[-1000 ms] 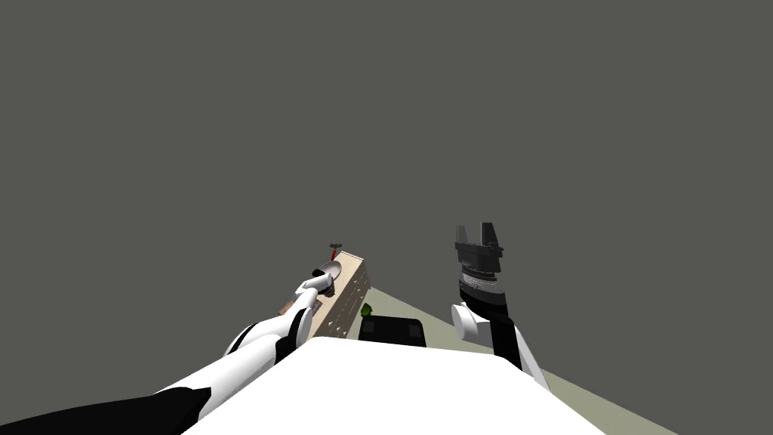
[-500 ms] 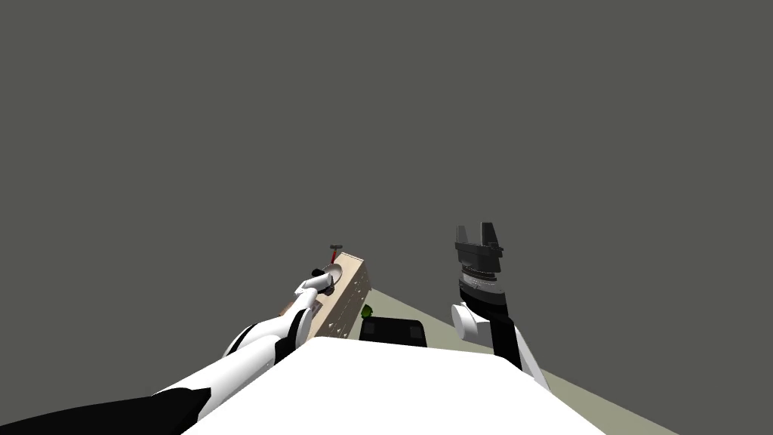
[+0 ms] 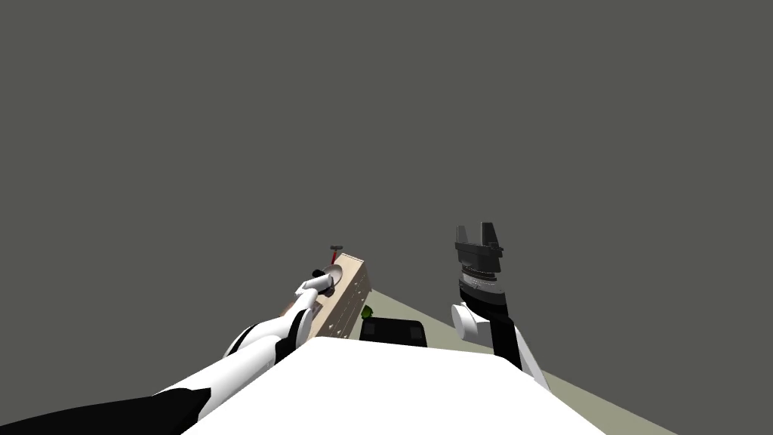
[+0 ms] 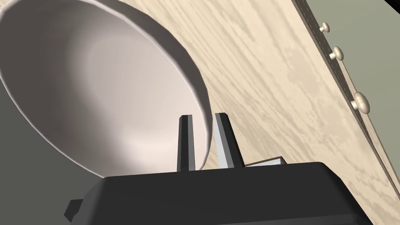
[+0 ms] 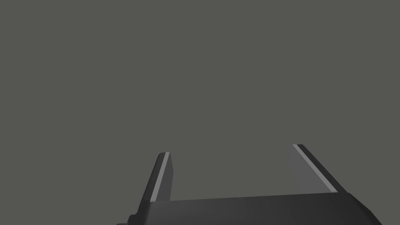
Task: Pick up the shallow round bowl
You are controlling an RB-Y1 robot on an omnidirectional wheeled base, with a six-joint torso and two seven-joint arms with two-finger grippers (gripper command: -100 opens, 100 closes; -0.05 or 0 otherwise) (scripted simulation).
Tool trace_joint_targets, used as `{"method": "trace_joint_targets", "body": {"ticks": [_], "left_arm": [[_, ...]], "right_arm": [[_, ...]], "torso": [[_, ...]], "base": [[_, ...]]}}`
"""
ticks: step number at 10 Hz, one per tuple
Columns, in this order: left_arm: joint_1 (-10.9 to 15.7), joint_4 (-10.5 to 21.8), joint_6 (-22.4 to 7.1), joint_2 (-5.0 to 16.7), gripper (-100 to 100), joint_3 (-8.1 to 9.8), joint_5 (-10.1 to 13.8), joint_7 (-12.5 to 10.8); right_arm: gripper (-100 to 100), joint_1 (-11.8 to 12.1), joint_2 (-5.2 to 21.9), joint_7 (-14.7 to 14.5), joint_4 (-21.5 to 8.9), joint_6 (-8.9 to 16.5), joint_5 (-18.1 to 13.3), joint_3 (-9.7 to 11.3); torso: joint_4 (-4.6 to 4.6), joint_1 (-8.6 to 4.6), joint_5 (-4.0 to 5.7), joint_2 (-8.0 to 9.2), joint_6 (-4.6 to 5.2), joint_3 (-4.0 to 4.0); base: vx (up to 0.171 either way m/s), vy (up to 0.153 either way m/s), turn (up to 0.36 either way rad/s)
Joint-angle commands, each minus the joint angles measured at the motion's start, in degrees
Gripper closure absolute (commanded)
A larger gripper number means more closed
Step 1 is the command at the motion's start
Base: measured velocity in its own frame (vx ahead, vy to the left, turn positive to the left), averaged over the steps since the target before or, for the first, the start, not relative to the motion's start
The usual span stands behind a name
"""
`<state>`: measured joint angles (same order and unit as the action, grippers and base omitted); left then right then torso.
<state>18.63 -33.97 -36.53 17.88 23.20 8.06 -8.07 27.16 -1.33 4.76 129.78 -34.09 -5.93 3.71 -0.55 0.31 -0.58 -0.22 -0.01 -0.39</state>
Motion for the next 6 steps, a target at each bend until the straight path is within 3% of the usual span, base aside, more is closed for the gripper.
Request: {"method": "trace_joint_targets", "body": {"ticks": [1,3,5,6], "left_arm": [[0.8,-0.1,-1.7,0.6,100,0.40,0.2,0.4],[1.5,-1.1,-3.6,1.3,100,0.85,0.2,0.5],[1.9,0.2,-2.7,1.4,100,0.83,0.3,0.6],[1.9,0.0,-2.9,1.4,0,0.84,0.3,0.5]], "right_arm": [[0,0.0,0.0,0.0,0.0,0.0,0.0,0.0],[0,0.0,0.0,0.0,0.0,0.0,0.0,0.0],[0,0.0,0.0,0.0,0.0,0.0,0.0,0.0],[0,0.0,0.0,0.0,0.0,0.0,0.0,0.0]], "torso": [[0.00,0.00,0.00,0.00,0.00,0.00],[0.03,-0.05,0.04,0.06,0.01,0.04],[0.03,-0.10,0.05,0.14,-0.01,0.08],[0.02,-0.07,0.05,0.08,0.00,0.05]], "base": [[-0.004,0.002,-0.023],[-0.037,-0.020,-0.020],[-0.022,-0.012,0.001],[0.000,0.000,0.000]]}}
